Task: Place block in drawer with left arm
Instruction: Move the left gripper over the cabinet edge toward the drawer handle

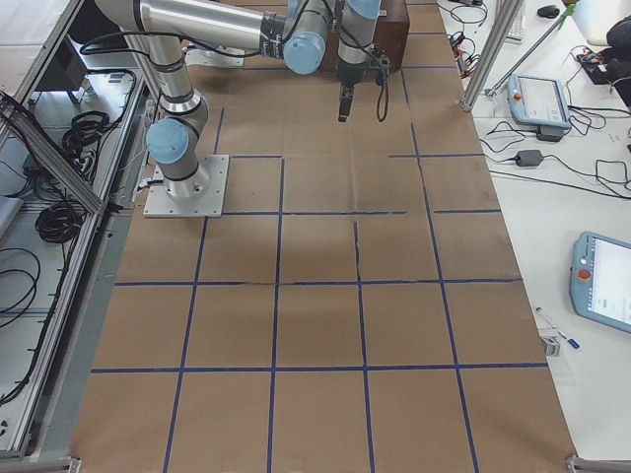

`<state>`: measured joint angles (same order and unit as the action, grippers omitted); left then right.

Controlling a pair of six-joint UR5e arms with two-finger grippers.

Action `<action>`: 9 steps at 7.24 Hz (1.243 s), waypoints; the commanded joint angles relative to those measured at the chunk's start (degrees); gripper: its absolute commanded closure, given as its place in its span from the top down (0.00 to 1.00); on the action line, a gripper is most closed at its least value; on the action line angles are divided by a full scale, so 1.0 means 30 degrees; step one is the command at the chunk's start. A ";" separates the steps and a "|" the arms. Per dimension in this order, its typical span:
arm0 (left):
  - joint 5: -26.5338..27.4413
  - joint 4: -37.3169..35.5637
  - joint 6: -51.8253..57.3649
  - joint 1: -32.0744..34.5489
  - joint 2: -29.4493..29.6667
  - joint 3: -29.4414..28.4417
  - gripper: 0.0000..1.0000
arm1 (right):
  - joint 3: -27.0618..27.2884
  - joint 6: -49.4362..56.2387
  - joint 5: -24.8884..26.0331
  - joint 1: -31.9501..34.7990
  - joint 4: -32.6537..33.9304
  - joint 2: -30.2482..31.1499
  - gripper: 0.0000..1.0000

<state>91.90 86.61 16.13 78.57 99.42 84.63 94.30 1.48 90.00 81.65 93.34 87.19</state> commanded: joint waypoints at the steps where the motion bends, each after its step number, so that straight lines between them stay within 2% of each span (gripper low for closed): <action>1: -0.0018 -0.0070 0.2699 -0.2742 0.0344 -0.0115 0.99 | -0.0027 0.0004 0.0000 -0.0001 0.0000 0.0001 1.00; 3: -0.0047 -0.0157 0.3092 -0.5028 0.1890 -0.0639 0.99 | 0.0001 0.0004 0.0000 -0.0001 0.0000 0.0001 1.00; 6: -0.0192 -0.0129 0.5248 -0.6147 0.4384 -0.3099 0.99 | 0.0002 0.0004 0.0000 -0.0001 0.0000 0.0001 1.00; 9: -0.0775 0.0133 0.5260 -0.6941 0.5322 -0.2694 0.99 | 0.0002 0.0004 0.0000 -0.0001 0.0000 0.0001 1.00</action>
<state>90.71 86.44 31.87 58.80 113.67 76.26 94.31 1.46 90.00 81.65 93.34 87.19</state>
